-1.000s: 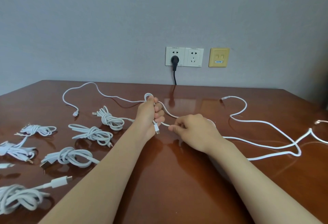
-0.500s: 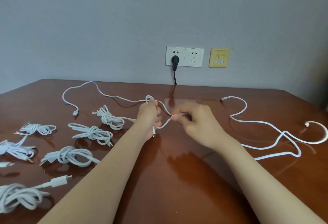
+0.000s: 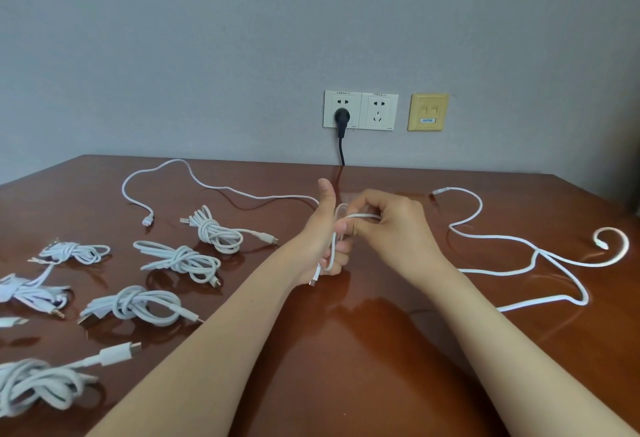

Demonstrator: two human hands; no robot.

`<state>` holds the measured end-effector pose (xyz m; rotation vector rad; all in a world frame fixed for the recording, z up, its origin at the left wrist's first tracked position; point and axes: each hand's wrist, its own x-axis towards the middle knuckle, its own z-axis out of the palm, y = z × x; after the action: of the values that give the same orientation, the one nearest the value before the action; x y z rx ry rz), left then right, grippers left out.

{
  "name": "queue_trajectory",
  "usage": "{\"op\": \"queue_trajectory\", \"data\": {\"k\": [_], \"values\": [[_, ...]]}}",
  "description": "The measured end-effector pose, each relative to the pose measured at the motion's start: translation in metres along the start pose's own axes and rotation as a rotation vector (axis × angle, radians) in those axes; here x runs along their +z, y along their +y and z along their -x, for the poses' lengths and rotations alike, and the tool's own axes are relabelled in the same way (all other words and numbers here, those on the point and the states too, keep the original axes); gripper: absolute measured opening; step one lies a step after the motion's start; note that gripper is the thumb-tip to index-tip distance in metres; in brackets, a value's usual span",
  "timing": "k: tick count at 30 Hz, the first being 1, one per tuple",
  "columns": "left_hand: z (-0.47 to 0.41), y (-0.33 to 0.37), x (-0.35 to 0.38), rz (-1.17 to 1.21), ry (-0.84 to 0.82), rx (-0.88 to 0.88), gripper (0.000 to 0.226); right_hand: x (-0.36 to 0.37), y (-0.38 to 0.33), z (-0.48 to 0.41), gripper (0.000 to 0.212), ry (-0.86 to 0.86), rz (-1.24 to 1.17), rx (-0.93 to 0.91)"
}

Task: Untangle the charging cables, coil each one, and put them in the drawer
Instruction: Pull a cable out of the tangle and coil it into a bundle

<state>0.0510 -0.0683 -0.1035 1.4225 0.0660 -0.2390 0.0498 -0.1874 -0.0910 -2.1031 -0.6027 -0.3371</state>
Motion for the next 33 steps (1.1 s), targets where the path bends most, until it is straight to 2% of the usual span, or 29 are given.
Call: {"op": "queue_trajectory", "data": {"k": [3, 9, 15, 19, 24, 28, 33], "values": [[-0.001, -0.002, 0.006, -0.116, -0.061, -0.014, 0.081, 0.0, 0.001, 0.001, 0.023, 0.018, 0.037, 0.019], [0.006, -0.004, 0.007, -0.324, -0.195, 0.0, 0.061, -0.006, 0.009, -0.002, 0.025, 0.072, 0.109, 0.039], [0.011, -0.003, 0.009, -0.335, -0.154, 0.045, 0.045, -0.006, 0.013, -0.004, 0.028, 0.101, 0.078, 0.032], [0.01, -0.003, 0.008, -0.289, -0.145, 0.073, 0.043, -0.006, 0.018, -0.009, 0.031, 0.135, 0.094, 0.056], [0.007, 0.001, 0.008, -0.172, -0.035, 0.095, 0.045, -0.011, 0.021, -0.009, 0.016, 0.129, 0.212, 0.063], [0.001, 0.004, 0.004, -0.047, 0.106, 0.135, 0.044, -0.012, 0.02, -0.007, 0.022, 0.101, 0.367, 0.026], [-0.003, 0.004, -0.006, 0.029, 0.286, 0.202, 0.042, -0.009, 0.019, -0.006, 0.022, 0.063, 0.396, -0.008]]}}
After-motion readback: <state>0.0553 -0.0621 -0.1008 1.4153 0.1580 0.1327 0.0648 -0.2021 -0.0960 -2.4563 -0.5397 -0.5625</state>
